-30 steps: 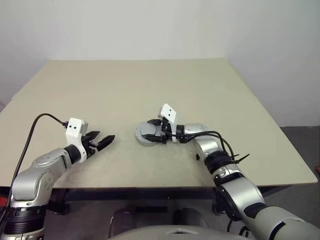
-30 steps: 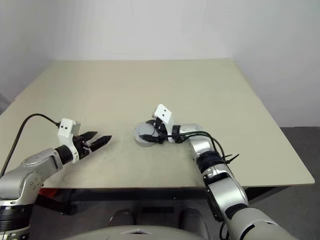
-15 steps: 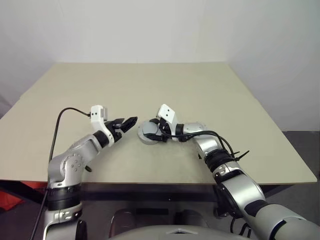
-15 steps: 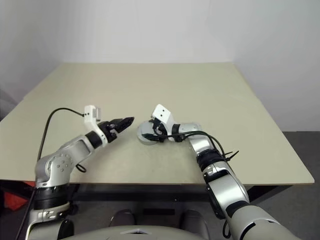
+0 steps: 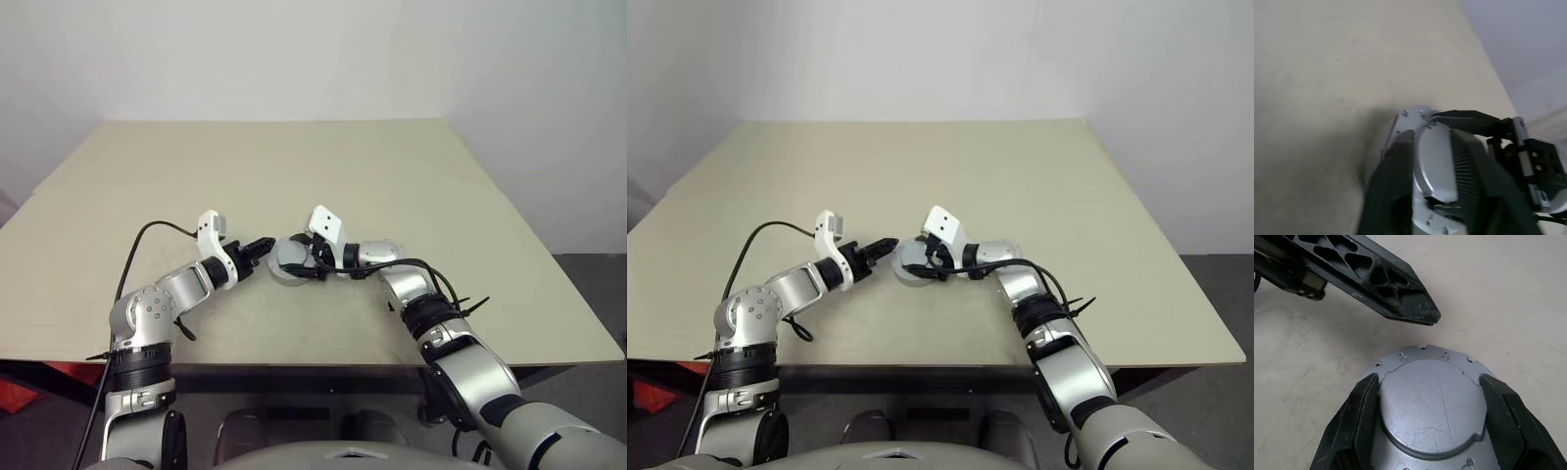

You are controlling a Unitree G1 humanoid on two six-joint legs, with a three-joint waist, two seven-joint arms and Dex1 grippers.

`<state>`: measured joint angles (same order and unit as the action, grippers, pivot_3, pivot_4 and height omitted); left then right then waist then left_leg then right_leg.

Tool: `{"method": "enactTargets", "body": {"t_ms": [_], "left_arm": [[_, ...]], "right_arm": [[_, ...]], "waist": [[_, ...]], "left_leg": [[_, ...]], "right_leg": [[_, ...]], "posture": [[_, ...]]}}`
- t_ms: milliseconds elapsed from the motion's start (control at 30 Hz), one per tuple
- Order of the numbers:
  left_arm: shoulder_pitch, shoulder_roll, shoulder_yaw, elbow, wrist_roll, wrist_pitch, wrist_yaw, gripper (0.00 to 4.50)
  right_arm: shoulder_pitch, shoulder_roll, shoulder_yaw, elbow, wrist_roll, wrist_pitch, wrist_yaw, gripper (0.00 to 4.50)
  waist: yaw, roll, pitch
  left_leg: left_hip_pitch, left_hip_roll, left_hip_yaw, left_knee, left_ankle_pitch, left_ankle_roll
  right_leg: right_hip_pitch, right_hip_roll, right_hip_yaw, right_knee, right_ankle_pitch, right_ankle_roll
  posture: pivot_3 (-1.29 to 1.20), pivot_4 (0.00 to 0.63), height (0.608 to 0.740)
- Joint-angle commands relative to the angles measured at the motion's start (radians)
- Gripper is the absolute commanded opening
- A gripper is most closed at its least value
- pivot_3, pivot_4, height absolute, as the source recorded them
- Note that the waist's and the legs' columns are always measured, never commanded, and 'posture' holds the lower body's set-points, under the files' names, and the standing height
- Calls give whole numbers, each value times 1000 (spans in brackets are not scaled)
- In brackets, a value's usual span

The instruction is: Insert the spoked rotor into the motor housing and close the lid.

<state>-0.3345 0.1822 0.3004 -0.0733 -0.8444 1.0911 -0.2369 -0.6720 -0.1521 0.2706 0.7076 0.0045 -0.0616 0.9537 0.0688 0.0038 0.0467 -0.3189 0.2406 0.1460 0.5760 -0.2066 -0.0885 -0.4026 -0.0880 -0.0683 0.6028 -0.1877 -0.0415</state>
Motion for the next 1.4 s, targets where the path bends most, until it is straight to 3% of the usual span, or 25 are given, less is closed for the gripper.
{"method": "enactTargets", "body": {"t_ms": [33, 367, 533, 1067, 1200, 1333, 1400], "left_arm": [[-10, -3, 7, -46, -40, 7, -7, 48], [-100, -17, -11, 71, 31, 90, 136, 48], [-141, -32, 54, 125, -38, 171, 126, 48], [-130, -54, 140, 89, -62, 321, 187, 48], [-117, -63, 151, 69, -70, 351, 190, 48], [-118, -71, 164, 63, -65, 362, 195, 0], [-119, -74, 169, 64, -62, 365, 195, 0]], "right_arm": [[20, -31, 12, 34, -42, 25, -24, 3167], [19, -30, 14, 34, -41, 18, -32, 3167], [26, -40, 15, 5, -31, 33, -7, 3167], [5, -44, -4, -87, 18, 140, 26, 3167], [6, -53, -11, -139, 70, 242, 93, 3167], [23, -69, 4, -180, 73, 256, 119, 4470], [35, -63, -5, -201, 77, 235, 103, 4470]], "waist": [[0, 0, 0], [-1, 0, 0], [-1, 1, 0], [0, 1, 1], [2, 2, 1], [3, 2, 1], [2, 2, 1]], "left_leg": [[0, 0, 0, 0, 0, 0], [-1, 0, 0, 0, 0, 0], [-3, 0, 0, -2, 0, 0], [-8, 1, 0, -6, 0, 1], [-9, 1, 0, -6, 0, 1], [-13, 1, 0, -6, -2, 4], [-14, 1, 0, -6, -3, 6]], "right_leg": [[0, 0, 0, 0, 0, 0], [0, 0, -1, -3, 0, 1], [0, 0, -3, -9, 0, 1], [0, 0, -5, -14, 0, 0], [0, 0, -6, -14, 0, 0], [-1, -2, -6, -15, 2, -2], [-1, -2, -6, -15, 2, -3]], "posture": [[0, 0, 740], [0, 0, 740], [0, 0, 740], [0, 0, 740], [0, 0, 740], [0, 0, 740], [0, 0, 740]]}}
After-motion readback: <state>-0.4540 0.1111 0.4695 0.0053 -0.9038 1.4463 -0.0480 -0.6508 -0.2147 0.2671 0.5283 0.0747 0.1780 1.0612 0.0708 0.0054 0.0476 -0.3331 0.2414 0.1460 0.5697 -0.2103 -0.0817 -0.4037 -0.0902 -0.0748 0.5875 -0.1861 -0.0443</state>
